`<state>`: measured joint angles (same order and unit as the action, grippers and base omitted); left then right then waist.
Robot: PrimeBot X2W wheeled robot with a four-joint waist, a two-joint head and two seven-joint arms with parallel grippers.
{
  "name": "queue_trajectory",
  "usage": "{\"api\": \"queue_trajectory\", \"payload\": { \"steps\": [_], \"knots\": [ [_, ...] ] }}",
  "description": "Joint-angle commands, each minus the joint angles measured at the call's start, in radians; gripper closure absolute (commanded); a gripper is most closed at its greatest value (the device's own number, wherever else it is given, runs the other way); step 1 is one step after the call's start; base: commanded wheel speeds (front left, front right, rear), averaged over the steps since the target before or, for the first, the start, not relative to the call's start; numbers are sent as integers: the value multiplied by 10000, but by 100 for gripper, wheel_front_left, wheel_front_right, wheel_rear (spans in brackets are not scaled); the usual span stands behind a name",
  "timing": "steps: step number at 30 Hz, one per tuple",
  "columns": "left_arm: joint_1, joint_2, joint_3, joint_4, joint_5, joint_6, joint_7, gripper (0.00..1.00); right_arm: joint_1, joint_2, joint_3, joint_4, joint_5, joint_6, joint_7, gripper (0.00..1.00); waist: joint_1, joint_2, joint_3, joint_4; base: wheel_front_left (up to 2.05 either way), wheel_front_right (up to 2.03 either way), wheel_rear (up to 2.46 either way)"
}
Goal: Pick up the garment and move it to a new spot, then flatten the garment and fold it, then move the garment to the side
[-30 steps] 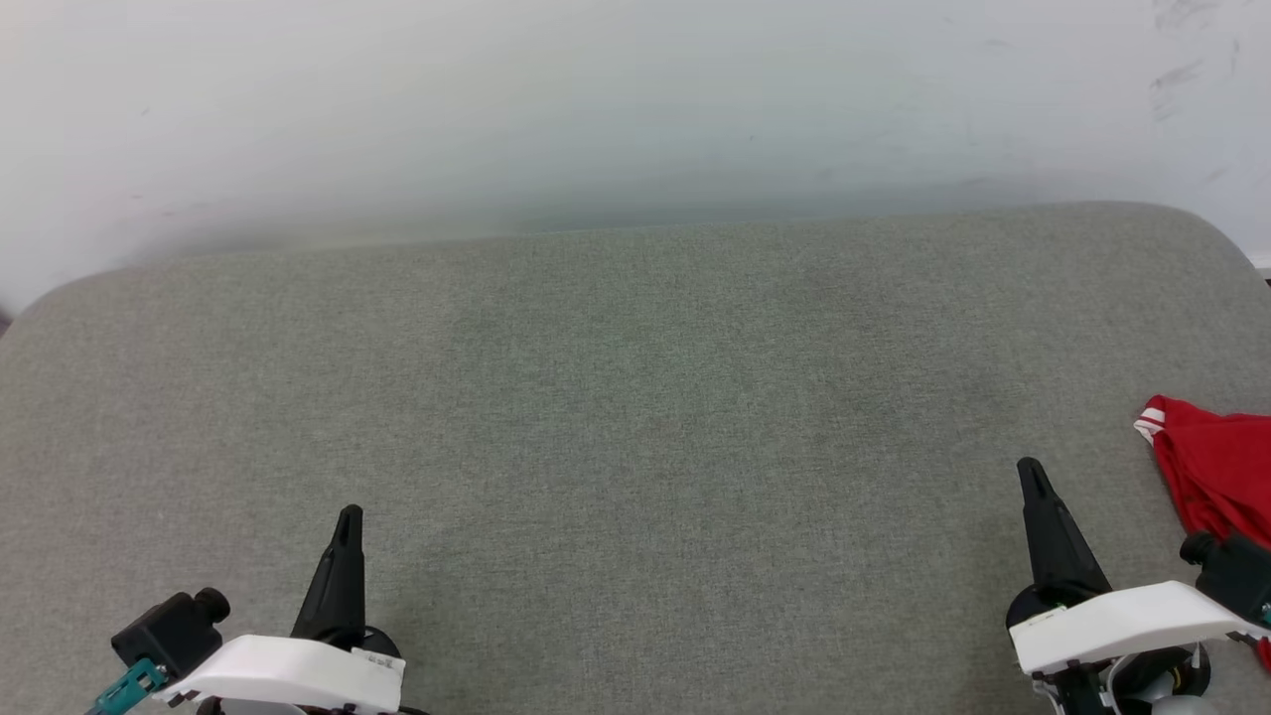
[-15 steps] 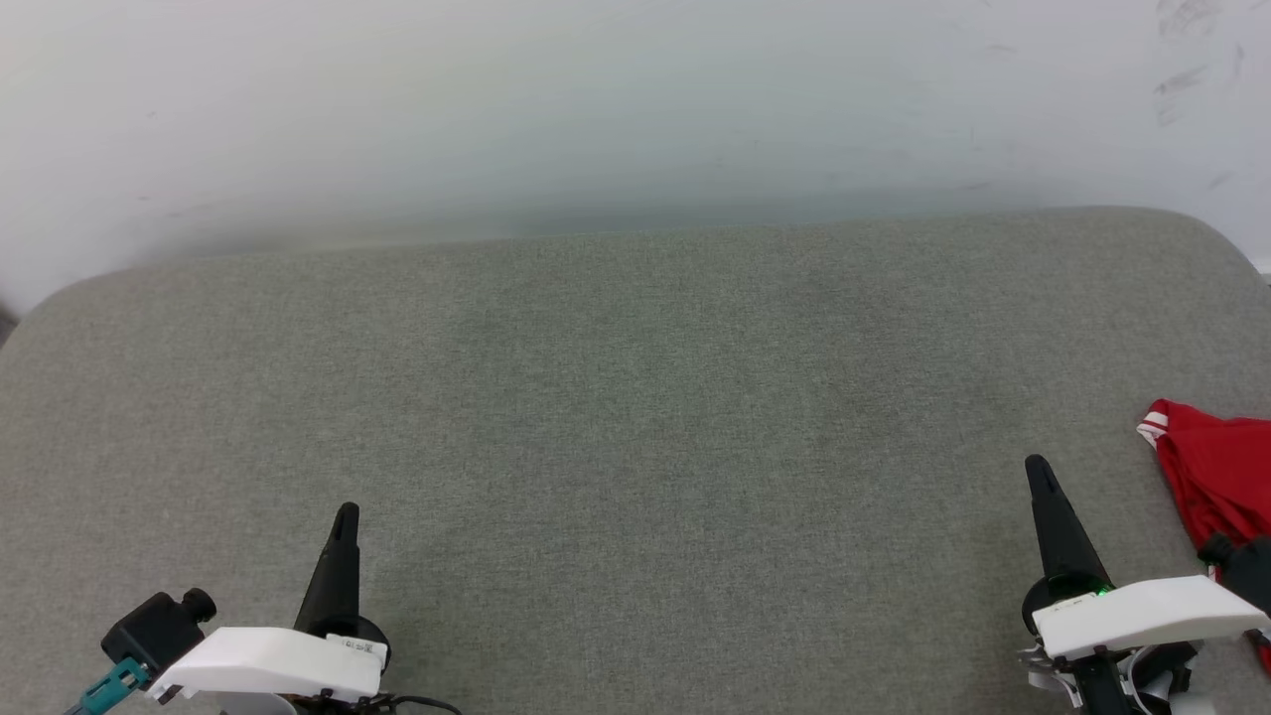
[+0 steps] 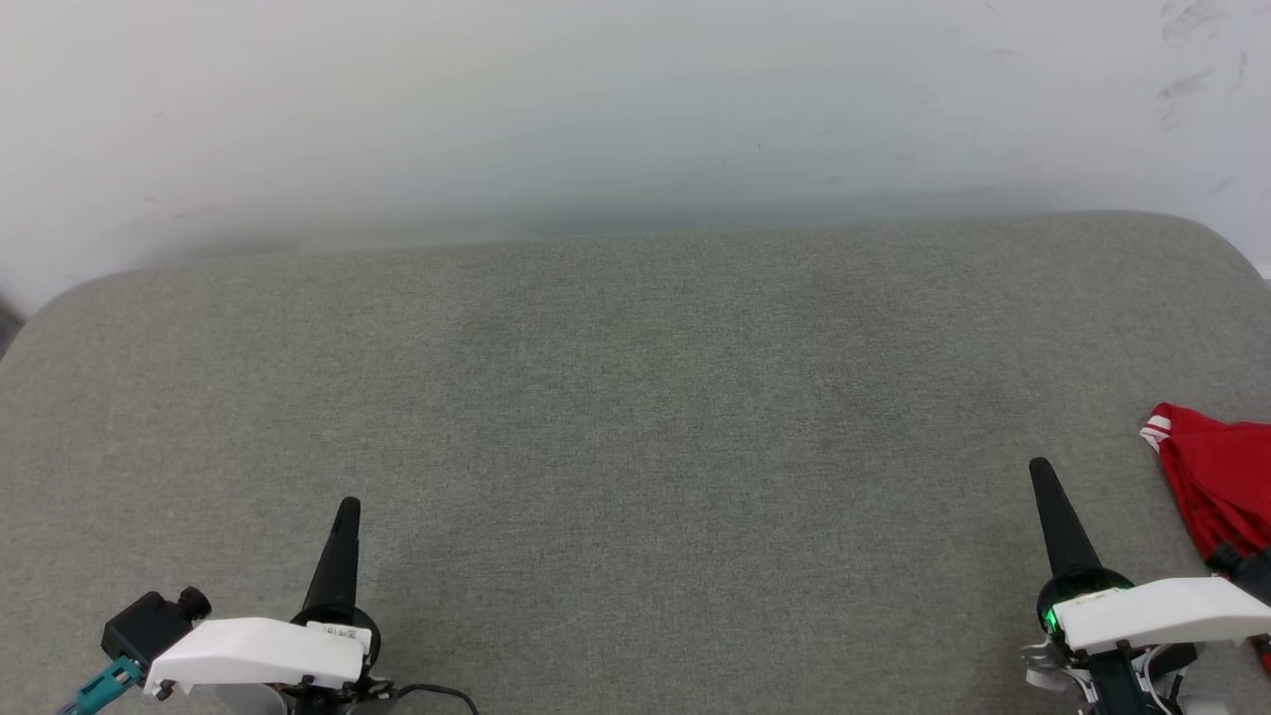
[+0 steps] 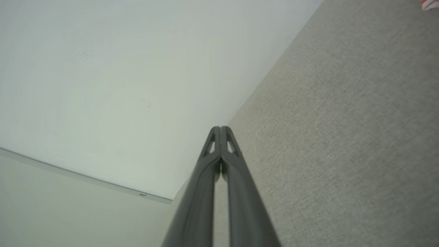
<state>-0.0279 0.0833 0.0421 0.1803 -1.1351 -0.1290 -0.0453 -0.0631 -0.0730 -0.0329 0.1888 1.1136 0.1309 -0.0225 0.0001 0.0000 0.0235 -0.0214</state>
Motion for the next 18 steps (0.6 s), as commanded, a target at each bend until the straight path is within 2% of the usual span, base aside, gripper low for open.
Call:
{"api": "queue_trajectory", "payload": {
  "steps": [1, 18],
  "knots": [
    [-251, 31, 45, -49, -195, -15, 58, 100, -260, -77, -35, -51, 230, -1, 55, 100, -1, 0, -3, 3, 0, 0, 0],
    [-458, -23, 176, 186, -1823, -20, 502, 100, -323, -64, -183, 155, 1927, -1, 407, 100, -1, 0, -59, 62, 0, 0, 0]
  ]
}}
